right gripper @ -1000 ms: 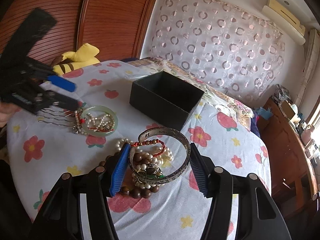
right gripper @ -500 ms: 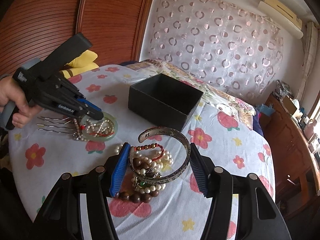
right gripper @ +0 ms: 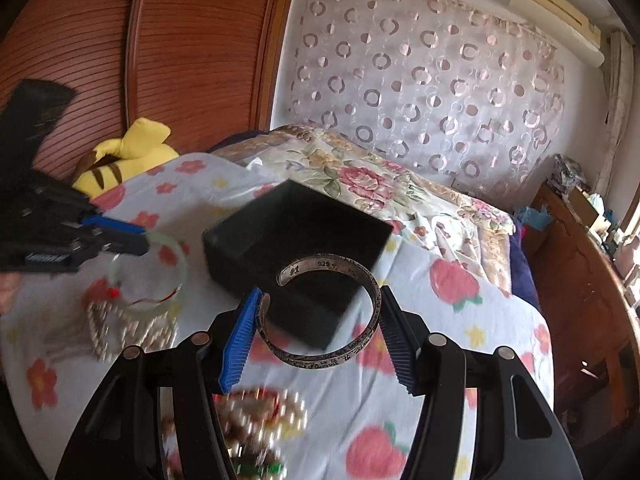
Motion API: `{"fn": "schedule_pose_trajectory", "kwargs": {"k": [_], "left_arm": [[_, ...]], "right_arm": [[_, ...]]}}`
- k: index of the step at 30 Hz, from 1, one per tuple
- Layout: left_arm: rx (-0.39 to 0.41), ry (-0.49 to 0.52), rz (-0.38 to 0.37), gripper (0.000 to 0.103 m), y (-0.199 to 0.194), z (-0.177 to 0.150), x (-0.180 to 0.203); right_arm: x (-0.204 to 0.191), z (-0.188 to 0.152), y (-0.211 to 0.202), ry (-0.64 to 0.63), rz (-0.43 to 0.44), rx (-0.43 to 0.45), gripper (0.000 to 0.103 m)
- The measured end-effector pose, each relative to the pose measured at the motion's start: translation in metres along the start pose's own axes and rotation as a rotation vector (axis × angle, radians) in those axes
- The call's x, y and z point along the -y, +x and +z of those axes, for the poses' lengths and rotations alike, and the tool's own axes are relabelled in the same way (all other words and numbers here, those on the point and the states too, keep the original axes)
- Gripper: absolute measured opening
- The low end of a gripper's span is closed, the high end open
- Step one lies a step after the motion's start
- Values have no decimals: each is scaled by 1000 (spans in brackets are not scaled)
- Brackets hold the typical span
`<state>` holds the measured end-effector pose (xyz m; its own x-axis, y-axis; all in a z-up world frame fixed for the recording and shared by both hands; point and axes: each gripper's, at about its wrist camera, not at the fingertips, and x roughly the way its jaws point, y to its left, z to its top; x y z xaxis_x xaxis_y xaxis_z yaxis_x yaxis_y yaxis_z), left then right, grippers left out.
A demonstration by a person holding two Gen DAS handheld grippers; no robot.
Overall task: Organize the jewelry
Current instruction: 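Lower the silver bangle into the black box and open the right tool while the left carries the jade bangle, then lower the jade bangle into the black box and open the left tool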
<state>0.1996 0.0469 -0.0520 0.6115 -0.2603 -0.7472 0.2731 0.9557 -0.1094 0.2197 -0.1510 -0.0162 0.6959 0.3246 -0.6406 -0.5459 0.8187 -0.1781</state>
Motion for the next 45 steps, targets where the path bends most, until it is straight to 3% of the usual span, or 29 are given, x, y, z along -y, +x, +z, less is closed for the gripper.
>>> {"fn": "schedule_pose_trajectory", "kwargs": {"k": [4, 12, 14, 16, 20, 32, 39, 45], "left_arm": [[49, -11, -3, 8, -13, 9, -2], [116, -10, 36, 8, -26, 33, -4], [124, -9, 46, 8, -26, 39, -4], [129, -11, 49, 8, -25, 46, -3], [136, -14, 48, 8, -18, 55, -1], [81, -22, 57, 8, 39, 86, 23], [17, 0, 69, 8, 69, 87, 37], [8, 22, 83, 13, 71, 83, 44]], "right_arm": [[1, 20, 28, 22, 31, -22, 61], [2, 27, 56, 39, 56, -58, 62], [3, 28, 55, 42, 60, -50, 65], [8, 28, 51, 49, 63, -31, 78], [14, 23, 37, 50, 56, -14, 78], [38, -20, -4, 97, 40, 21, 78], [36, -43, -15, 116, 53, 22, 78], [32, -53, -17, 128, 65, 13, 78]]}}
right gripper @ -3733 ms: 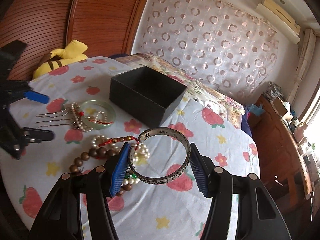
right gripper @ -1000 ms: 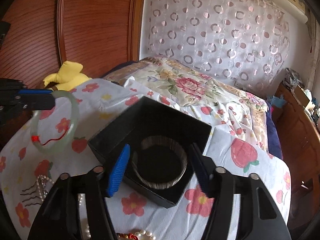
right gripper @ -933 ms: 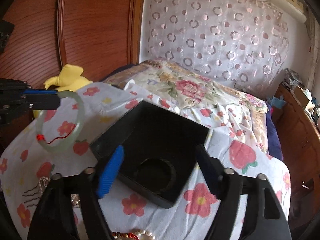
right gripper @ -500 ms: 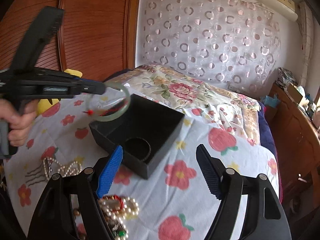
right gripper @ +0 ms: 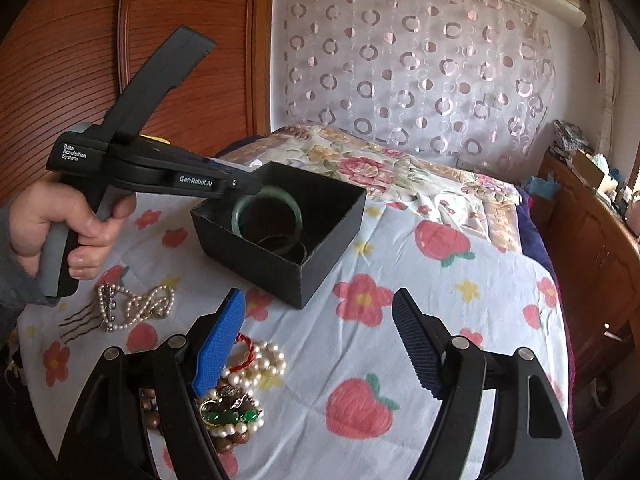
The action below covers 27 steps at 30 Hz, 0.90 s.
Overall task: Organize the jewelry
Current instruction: 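Lower the jade bangle into the black box and open the left tool, then grasp the red beaded bracelet from the pile with the right tool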
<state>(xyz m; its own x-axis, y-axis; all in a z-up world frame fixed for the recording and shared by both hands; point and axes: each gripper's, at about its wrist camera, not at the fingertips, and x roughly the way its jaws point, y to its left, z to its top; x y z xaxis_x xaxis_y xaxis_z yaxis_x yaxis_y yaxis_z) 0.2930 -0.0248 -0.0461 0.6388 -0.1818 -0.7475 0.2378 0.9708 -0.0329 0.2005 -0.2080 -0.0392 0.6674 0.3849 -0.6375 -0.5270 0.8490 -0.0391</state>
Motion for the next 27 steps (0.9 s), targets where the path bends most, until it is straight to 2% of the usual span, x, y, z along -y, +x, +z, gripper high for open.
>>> {"fn": "schedule_pose_trajectory", "kwargs": {"k": [2, 3, 5, 7, 10, 18, 27], "left_arm": [[7, 4, 3, 23, -5, -2, 0], [20, 6, 7, 32, -12, -4, 0], [50, 11, 4, 38, -26, -9, 0], [68, 13, 3, 50, -38, -14, -1], [115, 18, -5, 73, -65, -30, -3], [175, 22, 19, 93, -107, -82, -10], [199, -20, 49, 95, -129, -134, -26]], "right_arm": [[-2, -3, -1, 2, 3, -3, 78], [-3, -6, -2, 1, 3, -5, 76], [-5, -11, -5, 7, 14, -10, 72], [-8, -17, -8, 10, 26, -15, 68], [-12, -27, -12, 11, 45, -27, 61], [-27, -35, -13, 3, 85, -47, 49], [-26, -24, 14, 23, 115, -103, 42]]}}
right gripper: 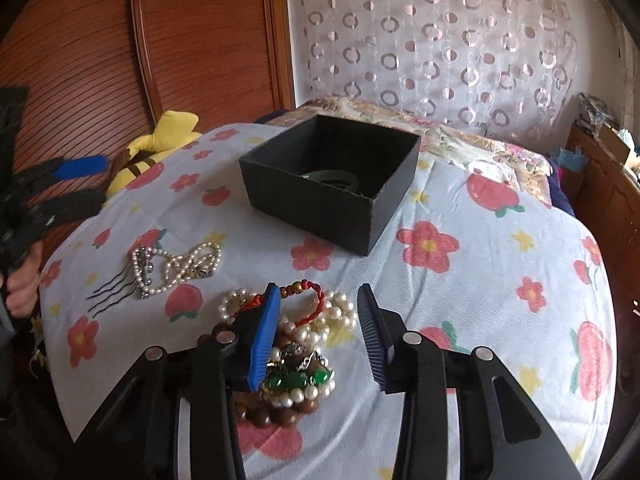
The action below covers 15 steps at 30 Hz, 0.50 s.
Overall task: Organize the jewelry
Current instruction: 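Grasp the red beaded bracelet from the pile with the right tool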
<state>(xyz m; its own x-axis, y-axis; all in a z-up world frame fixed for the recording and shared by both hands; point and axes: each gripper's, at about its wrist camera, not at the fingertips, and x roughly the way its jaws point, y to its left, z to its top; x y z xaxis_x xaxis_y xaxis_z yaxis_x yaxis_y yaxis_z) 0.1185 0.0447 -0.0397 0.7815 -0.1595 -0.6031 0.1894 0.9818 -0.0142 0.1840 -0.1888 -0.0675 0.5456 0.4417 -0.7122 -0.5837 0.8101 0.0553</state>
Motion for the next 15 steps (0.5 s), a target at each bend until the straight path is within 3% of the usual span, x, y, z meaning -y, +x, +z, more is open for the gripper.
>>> {"fn": "schedule_pose_trajectory", "kwargs": {"k": [15], "left_arm": [[-13, -54, -4, 95, -19, -44, -13]], "right_arm": [[2, 10, 32, 66, 68, -102, 42]]}}
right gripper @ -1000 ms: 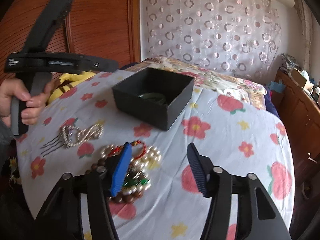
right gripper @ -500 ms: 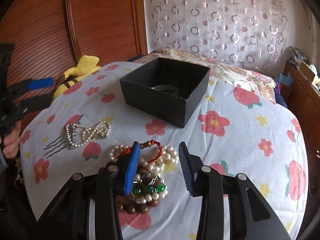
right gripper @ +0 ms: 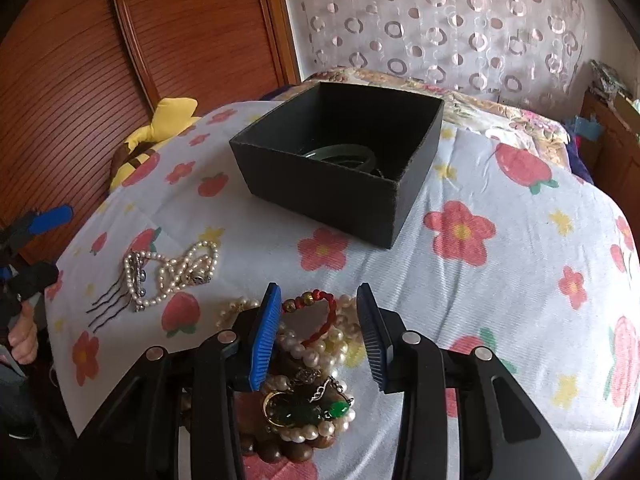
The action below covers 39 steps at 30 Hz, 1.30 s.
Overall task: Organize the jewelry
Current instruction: 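Grasp the red beaded bracelet from the pile with the right tool, then grasp the pearl necklace with the left tool while the right tool holds the red bracelet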
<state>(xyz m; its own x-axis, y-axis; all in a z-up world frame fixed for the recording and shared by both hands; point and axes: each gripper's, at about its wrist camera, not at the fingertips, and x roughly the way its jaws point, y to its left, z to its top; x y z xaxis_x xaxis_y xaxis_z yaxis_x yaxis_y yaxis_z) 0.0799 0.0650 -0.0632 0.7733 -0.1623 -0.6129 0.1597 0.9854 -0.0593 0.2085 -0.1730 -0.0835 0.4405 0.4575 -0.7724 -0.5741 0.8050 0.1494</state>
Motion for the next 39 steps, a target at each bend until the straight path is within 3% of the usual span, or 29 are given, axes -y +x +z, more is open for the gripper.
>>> {"fn": "schedule_pose_trajectory", "kwargs": {"k": [5, 8, 9, 12, 28, 39], "left_arm": [[-9, -16, -1, 95, -1, -6, -3], [-18, -22, 5, 95, -1, -10, -5], [-21, -23, 8, 95, -1, -12, -6], [-29, -23, 21, 95, 1, -15, -9], [-71, -49, 7, 95, 7, -26, -12], [-90, -42, -6, 95, 11, -29, -8]], "right_arm": [[-3, 1, -1, -9, -5, -15, 35], [-5, 1, -3, -15, -2, -15, 22], [-6, 2, -4, -18, -4, -10, 12], [-10, 4, -14, -31, 13, 23, 4], [-51, 15, -105, -149, -25, 272, 3], [-41, -14, -107, -116, -58, 263, 4]]}}
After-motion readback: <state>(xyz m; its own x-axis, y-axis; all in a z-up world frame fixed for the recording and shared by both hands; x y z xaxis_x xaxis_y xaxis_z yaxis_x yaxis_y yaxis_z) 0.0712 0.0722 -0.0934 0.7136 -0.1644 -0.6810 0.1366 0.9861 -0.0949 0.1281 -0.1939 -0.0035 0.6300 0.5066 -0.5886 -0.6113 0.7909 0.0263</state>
